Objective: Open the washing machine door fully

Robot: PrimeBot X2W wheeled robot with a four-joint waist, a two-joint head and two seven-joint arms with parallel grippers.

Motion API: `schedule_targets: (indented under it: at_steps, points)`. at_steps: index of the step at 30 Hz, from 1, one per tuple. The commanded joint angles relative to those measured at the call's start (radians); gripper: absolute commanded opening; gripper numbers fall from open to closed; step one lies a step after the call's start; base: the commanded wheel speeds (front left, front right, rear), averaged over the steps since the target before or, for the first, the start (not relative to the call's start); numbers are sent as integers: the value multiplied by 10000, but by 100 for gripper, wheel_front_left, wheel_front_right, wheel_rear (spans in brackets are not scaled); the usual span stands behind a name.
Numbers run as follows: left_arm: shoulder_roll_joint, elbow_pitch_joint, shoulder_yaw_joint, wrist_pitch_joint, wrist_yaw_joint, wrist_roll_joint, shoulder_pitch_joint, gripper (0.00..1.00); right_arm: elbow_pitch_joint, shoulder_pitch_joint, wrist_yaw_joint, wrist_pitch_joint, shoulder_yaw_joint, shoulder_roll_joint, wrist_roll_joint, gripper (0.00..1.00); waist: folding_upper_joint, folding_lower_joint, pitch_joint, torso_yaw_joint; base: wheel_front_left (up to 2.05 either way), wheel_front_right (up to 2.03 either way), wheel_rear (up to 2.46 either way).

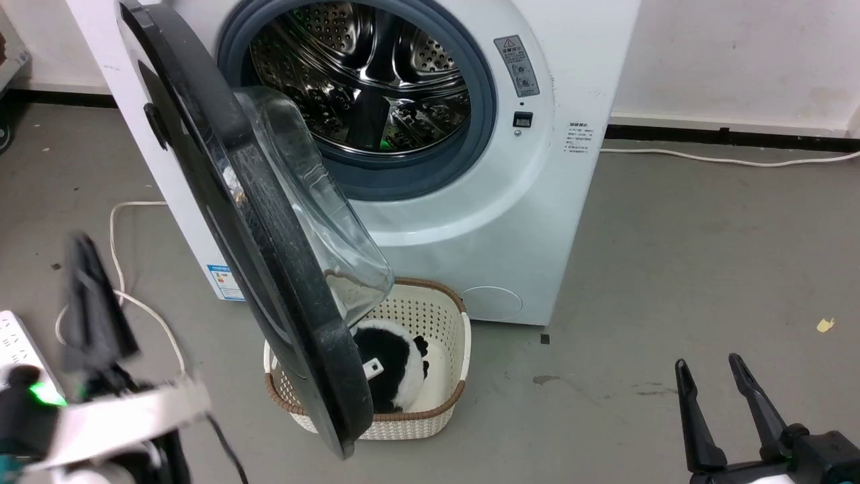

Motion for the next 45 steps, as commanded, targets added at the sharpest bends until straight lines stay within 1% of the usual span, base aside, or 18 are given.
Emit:
schedule_targets:
  at_steps: [1,4,6,8,13,15,16,18,21,25,31,32,34,39,45]
  points:
    - [12,-637,94,-44,5,2,-428,0,-47,-90,8,-43,-5,46,-26,100,0,0,5,-10,0,0,0]
    - [28,-1605,-32,-44,-133,239,-824,0,-31,-102,8,-43,4,46,-14,100,0,0,-10,-27,0,0,0]
    - [115,-1912,-354,126,-266,435,-932,0,-16,-99,8,-43,77,46,-10,100,0,0,-35,-53,0,0,0]
    - [237,-2255,-807,615,-402,738,-1003,0,-4,-93,8,-43,137,46,-13,100,0,0,-50,-83,0,0,0]
    - [193,-2886,-2324,1967,-662,1220,-820,0,100,-73,8,-43,142,47,97,100,0,0,-35,-126,0,0,0]
    - [144,-2844,-3054,2468,-755,1159,-615,0,146,-61,8,-43,171,47,133,100,0,0,-19,-122,0,0,0]
    - [118,-2205,-4093,3467,-990,1127,-116,0,193,-67,8,-43,220,47,172,100,0,0,-3,-120,0,0,0]
    - [111,-1688,-4581,3990,-1106,1066,205,0,216,-87,8,-43,252,47,206,100,0,0,6,-135,0,0,0]
    - [100,-966,-5036,4424,-1145,971,624,0,231,-118,8,-43,274,47,249,100,0,0,9,-149,0,0,0]
    - [82,-65,-5078,4312,-909,856,881,0,263,-137,8,-43,266,47,264,100,0,0,35,-151,0,0,0]
    - [82,1278,-4684,3754,-459,802,803,0,325,-128,8,-43,263,47,285,100,0,0,122,-111,0,0,0]
    - [93,1917,-4269,3341,-198,640,692,0,337,-93,8,-43,263,47,257,100,0,0,175,44,0,0,0]
    - [127,2110,-4106,3183,-134,558,657,0,359,-64,8,-43,258,47,249,100,0,0,188,186,0,0,0]
    - [243,2309,-3905,2925,-109,383,775,0,459,35,8,-43,289,47,280,100,0,0,131,786,0,0,0]
    - [430,2280,-3732,2796,-94,246,930,0,523,94,8,-43,385,47,348,100,0,0,55,1844,0,0,0]
